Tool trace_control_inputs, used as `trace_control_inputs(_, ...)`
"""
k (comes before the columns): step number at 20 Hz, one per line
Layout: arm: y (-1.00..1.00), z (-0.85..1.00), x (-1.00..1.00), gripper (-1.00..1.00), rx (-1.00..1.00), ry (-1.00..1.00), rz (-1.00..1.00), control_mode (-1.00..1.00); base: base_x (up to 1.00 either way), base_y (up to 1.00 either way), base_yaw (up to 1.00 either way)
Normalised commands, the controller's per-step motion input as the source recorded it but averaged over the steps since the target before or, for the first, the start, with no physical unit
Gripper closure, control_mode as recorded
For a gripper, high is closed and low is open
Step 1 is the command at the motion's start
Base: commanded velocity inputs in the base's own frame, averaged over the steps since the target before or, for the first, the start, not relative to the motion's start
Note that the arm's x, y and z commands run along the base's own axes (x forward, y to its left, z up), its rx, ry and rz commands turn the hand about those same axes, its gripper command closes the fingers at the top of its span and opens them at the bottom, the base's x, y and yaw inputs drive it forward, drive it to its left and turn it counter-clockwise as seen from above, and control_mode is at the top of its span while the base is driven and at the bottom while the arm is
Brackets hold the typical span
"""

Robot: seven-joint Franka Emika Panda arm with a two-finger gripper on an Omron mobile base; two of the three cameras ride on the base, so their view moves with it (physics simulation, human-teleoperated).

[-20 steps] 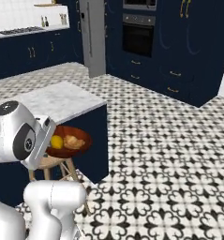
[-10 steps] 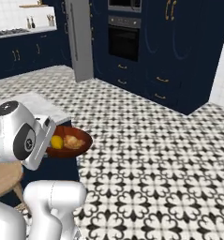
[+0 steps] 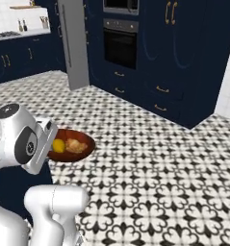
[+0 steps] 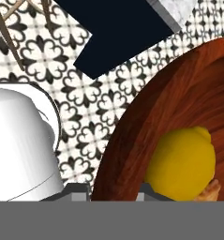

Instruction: Pick the chicken drumstick and lemon from their plates and place them in the bowl. Then put the bowl in the fridge.

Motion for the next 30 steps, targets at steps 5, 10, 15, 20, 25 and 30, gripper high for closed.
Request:
trace_control_inputs(5, 0.0, 0.0, 0.0, 1.0, 0.0, 0.0, 0.0, 1.0, 1.0, -0.03, 0.07)
trace_control_inputs(10, 0.0, 0.0, 0.0, 1.0, 0.0, 0.0, 0.0, 1.0, 1.0, -0.07, 0.15)
trace_control_inputs(15, 0.0, 0.0, 0.0, 1.0, 0.0, 0.0, 0.0, 1.0, 1.0, 0.0, 0.31)
trace_control_inputs(20, 0.0, 0.0, 0.0, 1.0, 0.0, 0.0, 0.0, 1.0, 1.0, 0.0, 0.44)
trace_control_inputs(25, 0.0, 0.0, 0.0, 1.0, 0.0, 0.0, 0.0, 1.0, 1.0, -0.04, 0.57)
trace_control_inputs(30, 0.0, 0.0, 0.0, 1.0, 0.0, 0.0, 0.0, 1.0, 1.0, -0.01, 0.55)
